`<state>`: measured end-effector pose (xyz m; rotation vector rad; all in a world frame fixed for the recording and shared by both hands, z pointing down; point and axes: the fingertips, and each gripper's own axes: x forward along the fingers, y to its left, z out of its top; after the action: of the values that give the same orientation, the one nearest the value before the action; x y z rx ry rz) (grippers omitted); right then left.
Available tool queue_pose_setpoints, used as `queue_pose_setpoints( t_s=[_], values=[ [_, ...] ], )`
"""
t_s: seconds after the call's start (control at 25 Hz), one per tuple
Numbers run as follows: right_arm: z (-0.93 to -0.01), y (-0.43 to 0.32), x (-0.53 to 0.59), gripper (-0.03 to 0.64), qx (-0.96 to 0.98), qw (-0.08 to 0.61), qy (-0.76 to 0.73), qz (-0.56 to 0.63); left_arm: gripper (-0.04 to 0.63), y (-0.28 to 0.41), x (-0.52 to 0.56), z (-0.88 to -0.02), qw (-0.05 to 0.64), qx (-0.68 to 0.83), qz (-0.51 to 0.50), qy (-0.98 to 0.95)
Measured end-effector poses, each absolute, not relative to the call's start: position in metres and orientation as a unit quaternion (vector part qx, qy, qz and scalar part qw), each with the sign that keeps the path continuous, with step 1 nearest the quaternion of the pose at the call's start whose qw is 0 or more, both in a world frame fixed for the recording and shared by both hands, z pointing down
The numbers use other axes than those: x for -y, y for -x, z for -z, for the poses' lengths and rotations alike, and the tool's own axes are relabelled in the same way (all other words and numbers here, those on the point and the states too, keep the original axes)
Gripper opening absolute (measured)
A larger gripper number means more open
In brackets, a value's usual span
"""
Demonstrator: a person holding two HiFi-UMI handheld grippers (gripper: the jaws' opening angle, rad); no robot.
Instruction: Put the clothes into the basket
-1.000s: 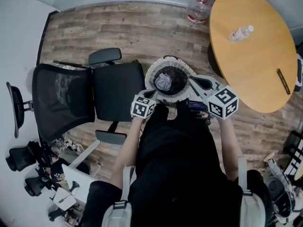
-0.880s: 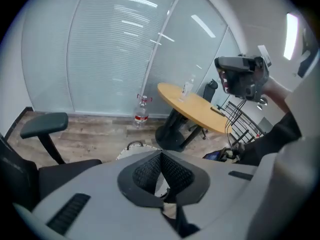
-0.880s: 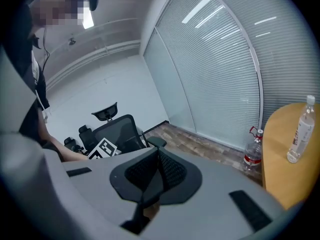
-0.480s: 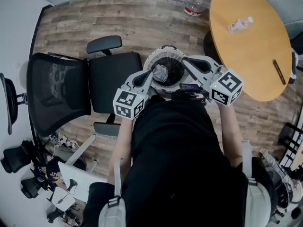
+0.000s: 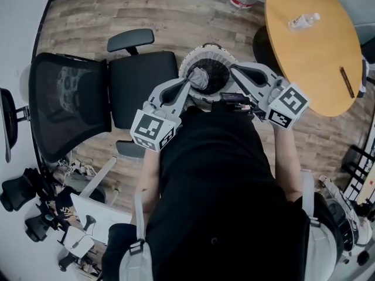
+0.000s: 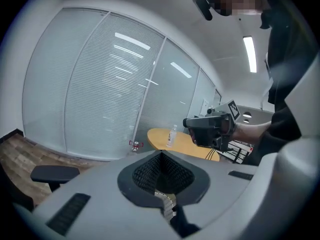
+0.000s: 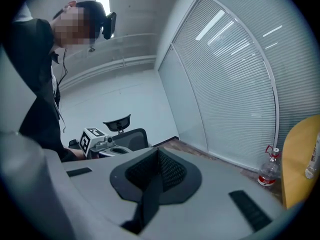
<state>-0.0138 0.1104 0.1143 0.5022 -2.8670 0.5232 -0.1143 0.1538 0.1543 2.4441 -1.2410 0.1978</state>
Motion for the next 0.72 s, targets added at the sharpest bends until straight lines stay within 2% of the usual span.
queue_pose_setpoints(
  t_s=[0.72],
  values=[
    [-0.1185, 0.0203, -0.1120, 0.017, 0.960, 0.103, -0.191, -0.175, 0.012, 0.1188, -0.1561, -0.1503, 0.186, 0.425, -0.066, -0.883]
  ],
)
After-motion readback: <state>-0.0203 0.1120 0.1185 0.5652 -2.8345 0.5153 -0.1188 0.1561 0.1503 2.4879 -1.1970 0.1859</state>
